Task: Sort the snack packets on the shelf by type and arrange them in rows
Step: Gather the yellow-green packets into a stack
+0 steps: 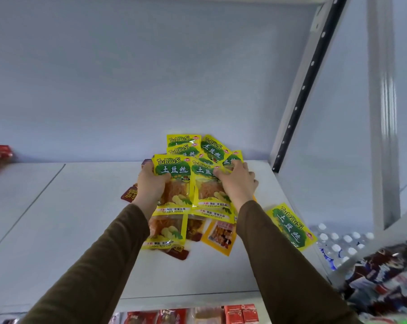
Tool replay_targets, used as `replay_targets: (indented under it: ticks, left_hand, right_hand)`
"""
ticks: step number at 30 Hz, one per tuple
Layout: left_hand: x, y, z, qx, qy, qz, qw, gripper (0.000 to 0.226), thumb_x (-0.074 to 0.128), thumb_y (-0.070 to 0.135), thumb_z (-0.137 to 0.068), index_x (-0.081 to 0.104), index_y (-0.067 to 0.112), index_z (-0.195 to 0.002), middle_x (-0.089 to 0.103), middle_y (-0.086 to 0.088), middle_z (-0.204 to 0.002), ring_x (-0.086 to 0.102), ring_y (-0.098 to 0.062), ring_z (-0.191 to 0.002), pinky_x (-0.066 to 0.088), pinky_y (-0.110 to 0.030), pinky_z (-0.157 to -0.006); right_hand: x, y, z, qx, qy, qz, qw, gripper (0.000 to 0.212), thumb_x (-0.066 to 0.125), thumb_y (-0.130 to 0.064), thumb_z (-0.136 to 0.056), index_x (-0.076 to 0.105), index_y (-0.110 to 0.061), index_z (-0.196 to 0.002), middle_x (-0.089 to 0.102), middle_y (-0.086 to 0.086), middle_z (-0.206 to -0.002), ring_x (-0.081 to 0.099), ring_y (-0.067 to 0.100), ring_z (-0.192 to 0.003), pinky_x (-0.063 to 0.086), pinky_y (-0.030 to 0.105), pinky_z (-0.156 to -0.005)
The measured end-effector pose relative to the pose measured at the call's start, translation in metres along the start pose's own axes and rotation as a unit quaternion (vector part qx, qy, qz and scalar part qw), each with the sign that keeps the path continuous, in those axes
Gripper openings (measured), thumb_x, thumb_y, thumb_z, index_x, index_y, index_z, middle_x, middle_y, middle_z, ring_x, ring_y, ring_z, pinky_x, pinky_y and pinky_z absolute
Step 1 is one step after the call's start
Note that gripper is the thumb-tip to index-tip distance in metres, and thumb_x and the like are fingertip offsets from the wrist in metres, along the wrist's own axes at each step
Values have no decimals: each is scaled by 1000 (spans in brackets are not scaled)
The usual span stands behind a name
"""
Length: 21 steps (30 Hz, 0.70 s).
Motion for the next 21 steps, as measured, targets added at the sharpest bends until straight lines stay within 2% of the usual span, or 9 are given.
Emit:
replay_targets:
  ticks: [4,6,8,13,15,16,18,21]
  left_hand:
    - [-1,1,-4,11,-20,-64,998,24,67,16,-97,55,15,-119,67,-6,-111,66,-28,-99,56,-37,-71]
    - [-1,2,-6,16,-10,-79,997,24,68,18,-97,55,16,-118,65,-6,-111,63,-28,-99,49,-32,-65]
    - [0,2,-6,12,1,-62,998,27,67,15,-97,55,15,-121,66,-7,-112,63,-28,-98,46,-30,-66]
    - [0,-2,-3,-13,20,-2,1000,27,64,12,-99,58,16,-125,68,-2,-109,66,-25,-98,43,-22,-58]
    - [0,-1,-2,-22,17,18,999,29,64,13,-99,60,17,-128,69,0,-110,68,-21,-96,47,-19,-55]
    - [0,-1,-3,-31,11,33,999,32,64,14,-100,60,17,-131,70,-1,-113,69,-20,-95,52,-21,-57]
    - [0,0,-4,-56,-1,64,996,32,64,15,-100,62,17,-132,73,-4,-116,72,-24,-97,63,-35,-71]
    - [-3,1,-3,-72,6,118,990,15,66,16,-99,69,19,-114,77,-5,-104,75,-28,-93,64,-47,-81]
  right_hand:
    - [-8,-6,-5,-7,29,-41,999,68,72,-46,-86,46,-19,-142,56,11,-139,45,38,-127,32,47,-108]
    - [-9,-8,-4,-27,43,-31,998,61,71,-41,-88,49,-19,-140,59,10,-135,43,36,-128,31,45,-108]
    - [-8,-11,-2,-43,56,-9,997,60,69,-41,-88,49,-20,-140,58,10,-136,46,36,-127,31,45,-107]
    - [-6,-9,-8,-8,2,-55,998,92,79,-53,-79,30,-19,-149,57,12,-136,53,36,-126,39,48,-105]
    - [-4,-8,-13,-1,-27,-90,996,90,81,-46,-80,29,-17,-147,62,11,-133,58,36,-123,43,47,-103]
    - [-2,-9,-15,2,-35,-113,993,86,82,-41,-81,30,-17,-146,63,10,-131,59,37,-121,45,44,-99]
    - [-2,-10,-18,3,-29,-152,988,75,80,-29,-85,34,-17,-143,63,10,-130,61,36,-118,44,35,-86]
    - [-5,-14,-22,-12,-1,-203,979,63,71,-19,-93,36,-19,-145,57,6,-143,63,27,-110,41,29,-79]
Point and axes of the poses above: each hand's wrist, its own z-axis away from the middle knuckle, its own x-axis out of the palm, y = z × x, the point moved 3 cm from there along -z, towards the middle knuckle
